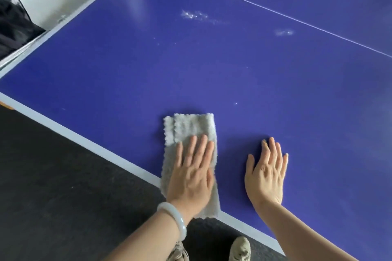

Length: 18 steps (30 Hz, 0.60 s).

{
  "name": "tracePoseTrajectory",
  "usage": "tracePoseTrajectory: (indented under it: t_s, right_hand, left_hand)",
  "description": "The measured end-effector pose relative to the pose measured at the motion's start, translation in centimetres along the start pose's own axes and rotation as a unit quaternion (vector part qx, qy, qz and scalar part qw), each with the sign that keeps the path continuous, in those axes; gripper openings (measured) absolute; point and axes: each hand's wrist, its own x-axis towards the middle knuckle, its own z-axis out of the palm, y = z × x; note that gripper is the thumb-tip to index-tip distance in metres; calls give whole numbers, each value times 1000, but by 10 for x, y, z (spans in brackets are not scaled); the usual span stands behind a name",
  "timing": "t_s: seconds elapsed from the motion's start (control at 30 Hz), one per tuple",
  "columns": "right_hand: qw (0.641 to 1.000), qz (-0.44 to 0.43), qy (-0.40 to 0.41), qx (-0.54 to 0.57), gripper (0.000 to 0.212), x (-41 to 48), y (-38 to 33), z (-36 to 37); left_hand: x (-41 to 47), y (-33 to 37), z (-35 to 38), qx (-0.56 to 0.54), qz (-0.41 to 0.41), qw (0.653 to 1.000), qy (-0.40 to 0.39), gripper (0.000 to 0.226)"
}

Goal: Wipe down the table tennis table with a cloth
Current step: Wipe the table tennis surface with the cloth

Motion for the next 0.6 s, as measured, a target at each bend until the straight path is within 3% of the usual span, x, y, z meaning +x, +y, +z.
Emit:
tracePoseTrajectory:
  t_s: [0.1,0.23,0.3,0.37,0.47,0.53,0.6]
  right_hand:
    - [999,10,12,45,54,0,2,-1]
    - [998,9,25,59,56,-1,2,-2]
    - [998,13,22,53,52,-1,1,0]
    - [999,12,23,43,52,-2,1,0]
    - [999,12,22,48,54,-2,0,-1]
    - [997,16,24,69,56,-2,-1,-4]
    - [995,13,28,90,64,-2,-1,-6]
  left_hand:
    - [-14,59,10,-35,129,991,-30,65]
    - [15,20,-1,-23,207,977,-46,60]
    - [44,-22,-9,10,145,989,-14,57]
    - [76,-72,-17,35,7,999,14,56]
    - [98,-113,-29,14,-172,985,21,55]
    - [88,-86,-25,16,-163,986,28,56]
    - [59,-31,-15,21,-29,999,11,58]
